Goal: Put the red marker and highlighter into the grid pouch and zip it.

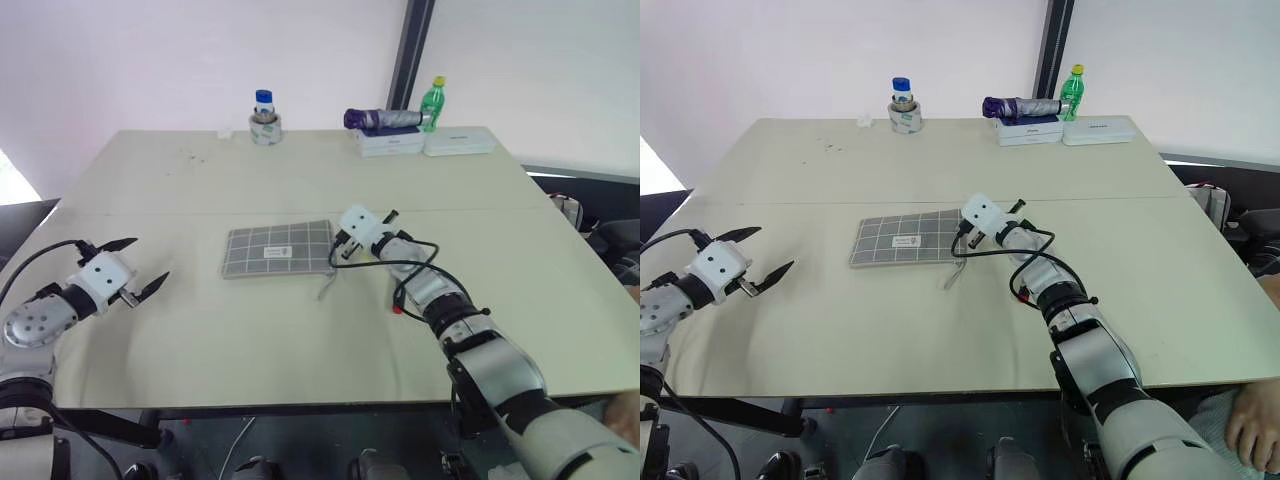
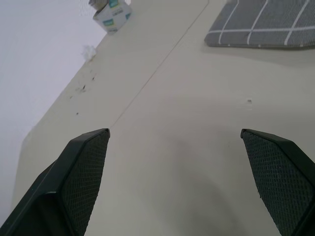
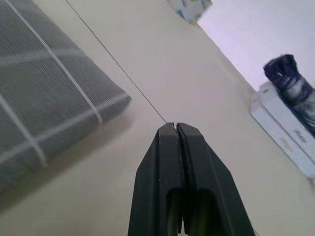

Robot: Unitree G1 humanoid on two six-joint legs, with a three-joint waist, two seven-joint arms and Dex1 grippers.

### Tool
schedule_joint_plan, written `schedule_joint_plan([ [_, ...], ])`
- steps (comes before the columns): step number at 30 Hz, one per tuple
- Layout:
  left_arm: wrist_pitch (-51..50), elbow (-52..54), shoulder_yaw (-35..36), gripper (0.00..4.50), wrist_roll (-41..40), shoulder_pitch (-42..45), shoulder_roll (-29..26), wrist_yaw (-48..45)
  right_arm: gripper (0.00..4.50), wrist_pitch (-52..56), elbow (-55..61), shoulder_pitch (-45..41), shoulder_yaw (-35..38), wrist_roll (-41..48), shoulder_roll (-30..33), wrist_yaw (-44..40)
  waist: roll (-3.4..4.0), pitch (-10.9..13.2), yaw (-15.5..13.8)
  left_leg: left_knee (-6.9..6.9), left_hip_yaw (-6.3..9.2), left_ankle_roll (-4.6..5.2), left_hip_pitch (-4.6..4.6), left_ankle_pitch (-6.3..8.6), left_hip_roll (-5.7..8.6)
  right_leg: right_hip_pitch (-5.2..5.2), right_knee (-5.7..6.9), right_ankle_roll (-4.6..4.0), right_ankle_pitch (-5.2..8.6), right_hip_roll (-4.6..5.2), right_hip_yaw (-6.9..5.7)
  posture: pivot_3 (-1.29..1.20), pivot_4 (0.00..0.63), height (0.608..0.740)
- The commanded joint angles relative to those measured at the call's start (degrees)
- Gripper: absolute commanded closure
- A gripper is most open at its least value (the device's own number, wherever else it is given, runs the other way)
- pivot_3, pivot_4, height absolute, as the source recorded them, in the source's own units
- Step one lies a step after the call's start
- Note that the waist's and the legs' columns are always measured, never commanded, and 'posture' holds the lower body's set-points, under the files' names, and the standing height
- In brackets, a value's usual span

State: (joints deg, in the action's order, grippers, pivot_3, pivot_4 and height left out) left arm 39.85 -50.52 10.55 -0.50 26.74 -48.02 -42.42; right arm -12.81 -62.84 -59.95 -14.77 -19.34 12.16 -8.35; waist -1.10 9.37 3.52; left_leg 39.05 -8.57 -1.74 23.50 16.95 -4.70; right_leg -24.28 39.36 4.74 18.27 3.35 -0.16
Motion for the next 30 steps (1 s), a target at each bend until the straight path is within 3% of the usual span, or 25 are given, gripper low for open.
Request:
schedule_joint_plan([
  [1, 1.8, 0.7, -0.3, 0.0, 0.0, -0.1, -0.7, 0.7, 4.45, -2.3, -4.1, -3.4, -0.1, -0.6, -1.8, 1.7, 0.0, 0.0, 0.7, -0.01, -0.15, 0.0, 0.0, 0.0, -0.07, -0.01, 0.01, 0.0, 0.0, 0.0, -0.02, 0.0, 0.15, 0.74],
  [9, 2.1, 0.9, -0.6, 0.0, -0.4, -0.6, -1.0, 0.7, 4.45, -4.8, -8.6, -4.6, -3.3, -3.3, -5.8, -3.3, 0.01, 0.0, 2.6, -0.11, -0.4, -0.02, 0.0, -0.01, -0.16, -0.07, 0.1, 0.01, 0.01, 0.02, -0.05, 0.0, 0.15, 0.74],
  [20, 2.5, 1.4, -1.1, 0.0, 0.1, -1.4, -0.6, 1.1, 4.45, -10.0, -5.8, -0.3, -4.5, -2.4, -7.3, -13.6, 0.01, 0.0, 3.8, -0.12, -0.42, -0.02, -0.01, -0.01, -0.16, -0.06, 0.17, 0.02, 0.01, 0.08, -0.1, 0.0, 0.15, 0.74],
  [28, 11.2, -3.3, -7.1, 0.0, 12.9, 1.0, -4.8, 10.3, 4.45, -10.7, -4.5, 0.4, -4.8, -3.0, -6.8, -12.6, 0.01, 0.0, 3.8, -0.13, -0.43, -0.02, -0.03, -0.02, -0.17, -0.07, 0.18, 0.02, 0.02, 0.08, -0.11, 0.0, 0.15, 0.74],
  [30, 11.8, -4.1, -9.4, 0.0, 13.0, 2.1, -3.6, 8.1, 4.45, -10.6, -4.6, 0.4, -4.6, -2.8, -6.9, -12.7, 0.01, 0.0, 3.6, -0.13, -0.45, -0.02, -0.03, -0.01, -0.16, -0.06, 0.18, 0.02, 0.02, 0.09, -0.11, 0.0, 0.15, 0.74],
])
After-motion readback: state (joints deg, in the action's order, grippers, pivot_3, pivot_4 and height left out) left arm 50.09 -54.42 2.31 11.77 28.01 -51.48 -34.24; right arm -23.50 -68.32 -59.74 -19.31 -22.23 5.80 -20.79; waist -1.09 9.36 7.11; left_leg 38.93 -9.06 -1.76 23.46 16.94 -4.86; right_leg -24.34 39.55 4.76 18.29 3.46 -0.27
